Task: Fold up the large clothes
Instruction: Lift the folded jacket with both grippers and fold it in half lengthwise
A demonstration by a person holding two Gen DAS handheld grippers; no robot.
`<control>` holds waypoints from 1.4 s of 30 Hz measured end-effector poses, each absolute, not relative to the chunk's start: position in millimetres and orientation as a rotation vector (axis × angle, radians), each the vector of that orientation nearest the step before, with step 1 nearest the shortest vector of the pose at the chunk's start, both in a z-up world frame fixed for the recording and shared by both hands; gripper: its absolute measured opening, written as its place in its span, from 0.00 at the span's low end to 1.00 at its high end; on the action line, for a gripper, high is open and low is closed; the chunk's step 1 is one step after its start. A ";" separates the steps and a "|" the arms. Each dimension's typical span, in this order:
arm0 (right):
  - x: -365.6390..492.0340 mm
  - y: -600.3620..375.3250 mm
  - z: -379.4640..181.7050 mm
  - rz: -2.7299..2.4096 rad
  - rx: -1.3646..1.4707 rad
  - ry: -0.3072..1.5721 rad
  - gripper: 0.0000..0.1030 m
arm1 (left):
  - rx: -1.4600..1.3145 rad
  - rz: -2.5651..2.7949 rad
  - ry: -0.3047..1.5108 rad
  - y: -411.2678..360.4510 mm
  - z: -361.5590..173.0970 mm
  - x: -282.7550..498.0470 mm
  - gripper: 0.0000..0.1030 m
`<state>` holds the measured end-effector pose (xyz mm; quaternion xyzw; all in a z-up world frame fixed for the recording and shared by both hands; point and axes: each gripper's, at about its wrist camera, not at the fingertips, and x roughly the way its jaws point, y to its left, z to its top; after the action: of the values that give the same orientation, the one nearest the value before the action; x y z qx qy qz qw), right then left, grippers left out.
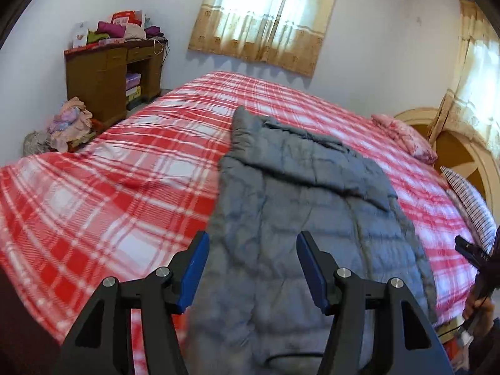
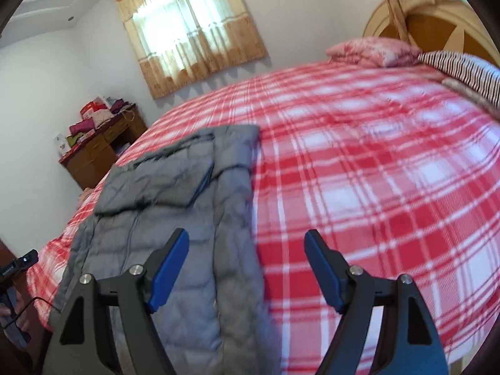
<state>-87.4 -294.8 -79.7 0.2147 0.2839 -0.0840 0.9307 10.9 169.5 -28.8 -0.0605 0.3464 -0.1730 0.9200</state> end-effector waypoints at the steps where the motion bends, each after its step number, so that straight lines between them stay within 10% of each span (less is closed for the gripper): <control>1: -90.8 -292.8 -81.1 -0.156 0.441 0.584 0.77 | -0.113 -0.352 0.705 176.8 -26.8 2.0 0.57; 13: -128.1 -266.8 -107.9 -0.053 0.413 0.699 0.78 | 0.009 -0.329 0.684 254.0 -0.7 -67.9 0.61; 32: -125.8 -234.9 -180.3 -0.022 0.402 0.928 0.79 | -0.138 -0.466 1.015 196.1 -139.4 -37.3 0.62; 38: -124.8 -223.4 -177.8 0.043 0.313 0.931 0.25 | -0.119 -0.470 0.999 188.3 -139.9 -41.3 0.32; 42: -128.0 -230.9 -172.2 0.083 0.396 0.878 0.17 | -0.234 -0.492 0.983 196.1 -137.2 -37.2 0.14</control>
<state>-128.0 -230.9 -172.2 0.1905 0.4223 0.0397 0.8853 -37.2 196.1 -137.2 -0.1108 0.4662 -0.2334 0.8461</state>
